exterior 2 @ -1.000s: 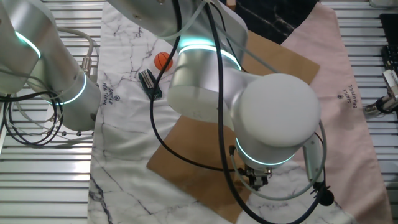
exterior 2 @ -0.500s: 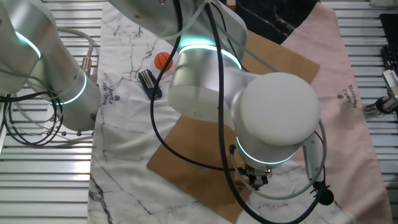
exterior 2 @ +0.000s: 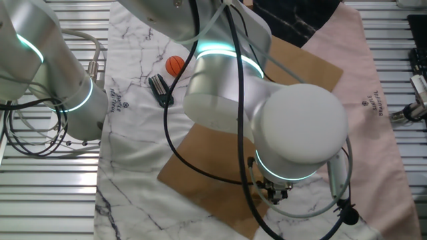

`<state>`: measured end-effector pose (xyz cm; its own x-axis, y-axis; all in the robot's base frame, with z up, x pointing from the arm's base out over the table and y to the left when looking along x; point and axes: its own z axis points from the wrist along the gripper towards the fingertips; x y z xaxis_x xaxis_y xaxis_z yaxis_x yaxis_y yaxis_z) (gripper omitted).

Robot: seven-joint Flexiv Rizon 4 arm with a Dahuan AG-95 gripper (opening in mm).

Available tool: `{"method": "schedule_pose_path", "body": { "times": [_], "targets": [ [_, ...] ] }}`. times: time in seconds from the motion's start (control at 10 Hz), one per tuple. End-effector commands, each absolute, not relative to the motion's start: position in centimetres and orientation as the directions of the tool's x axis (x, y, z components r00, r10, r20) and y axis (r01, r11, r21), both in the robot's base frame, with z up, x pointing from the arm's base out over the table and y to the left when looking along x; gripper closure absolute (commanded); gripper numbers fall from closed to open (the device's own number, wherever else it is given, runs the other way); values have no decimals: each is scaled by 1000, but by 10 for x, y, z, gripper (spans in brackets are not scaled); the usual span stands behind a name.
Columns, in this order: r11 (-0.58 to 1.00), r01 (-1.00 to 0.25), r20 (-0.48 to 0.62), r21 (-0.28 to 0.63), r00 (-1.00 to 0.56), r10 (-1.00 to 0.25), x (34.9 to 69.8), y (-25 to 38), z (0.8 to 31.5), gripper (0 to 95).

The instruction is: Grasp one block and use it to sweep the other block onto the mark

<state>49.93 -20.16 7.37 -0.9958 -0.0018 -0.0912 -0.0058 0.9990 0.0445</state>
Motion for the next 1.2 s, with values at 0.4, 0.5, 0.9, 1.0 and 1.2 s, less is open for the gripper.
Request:
{"method": "schedule_pose_path", "body": {
  "times": [0.4,0.5,0.9,1.0,1.2],
  "targets": [
    [999,-7,-90,48,-996,-3,499,-201,73,190],
    [999,-6,-90,49,-996,-2,499,-201,73,190],
    [999,-6,-91,53,-996,-2,499,-201,71,190],
    [999,-6,-90,53,-996,-1,499,-202,70,190],
    [999,-8,-91,54,-996,-3,499,-202,66,190]
  ]
}}
